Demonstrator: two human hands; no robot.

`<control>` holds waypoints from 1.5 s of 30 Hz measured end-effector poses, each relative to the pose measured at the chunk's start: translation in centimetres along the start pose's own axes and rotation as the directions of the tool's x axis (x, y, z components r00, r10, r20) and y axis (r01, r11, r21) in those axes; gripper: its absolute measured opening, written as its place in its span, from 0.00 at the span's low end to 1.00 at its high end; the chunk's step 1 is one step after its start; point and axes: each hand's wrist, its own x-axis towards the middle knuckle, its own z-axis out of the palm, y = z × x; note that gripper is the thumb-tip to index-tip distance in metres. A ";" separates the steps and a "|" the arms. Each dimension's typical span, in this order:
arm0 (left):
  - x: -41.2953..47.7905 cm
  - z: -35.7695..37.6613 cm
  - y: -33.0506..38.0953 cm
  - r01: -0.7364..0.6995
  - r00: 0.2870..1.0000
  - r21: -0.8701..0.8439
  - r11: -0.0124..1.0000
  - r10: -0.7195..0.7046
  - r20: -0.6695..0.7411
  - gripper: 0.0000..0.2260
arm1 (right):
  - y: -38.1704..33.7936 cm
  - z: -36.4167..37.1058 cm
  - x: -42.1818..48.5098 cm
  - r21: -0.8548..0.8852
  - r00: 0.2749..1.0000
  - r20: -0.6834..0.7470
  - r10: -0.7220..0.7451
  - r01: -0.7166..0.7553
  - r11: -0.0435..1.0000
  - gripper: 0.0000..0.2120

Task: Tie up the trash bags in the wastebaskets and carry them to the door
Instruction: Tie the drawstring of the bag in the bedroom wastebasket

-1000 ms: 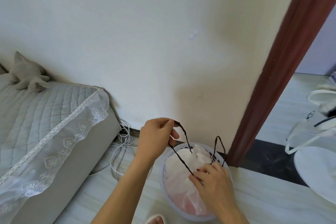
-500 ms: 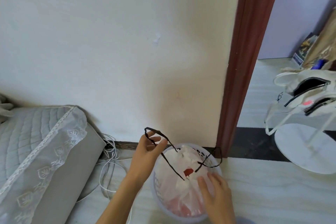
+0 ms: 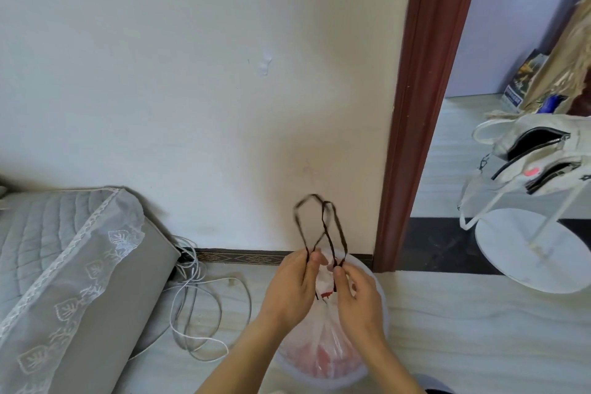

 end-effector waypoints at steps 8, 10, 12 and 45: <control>0.2 1.4 1.7 0.116 0.993 -0.207 0.971 -0.113 0.028 0.20 | -2.0 -1.4 0.4 0.127 0.999 -0.035 0.019 -0.014 0.992 0.13; 0.1 1.7 1.8 0.092 0.994 -0.124 0.988 -0.083 0.074 0.20 | -1.9 -1.8 0.5 0.101 0.999 -0.028 -0.022 0.025 0.995 0.13; 0.3 1.9 1.5 0.091 0.991 -0.081 0.993 -0.082 0.105 0.21 | -1.8 -2.4 0.5 0.079 0.998 -0.004 -0.068 0.068 0.995 0.13; 0.8 2.7 1.9 0.335 0.942 -0.490 0.805 -0.269 0.202 0.14 | 1.1 -2.7 1.2 0.180 0.970 0.072 0.234 -0.243 0.953 0.09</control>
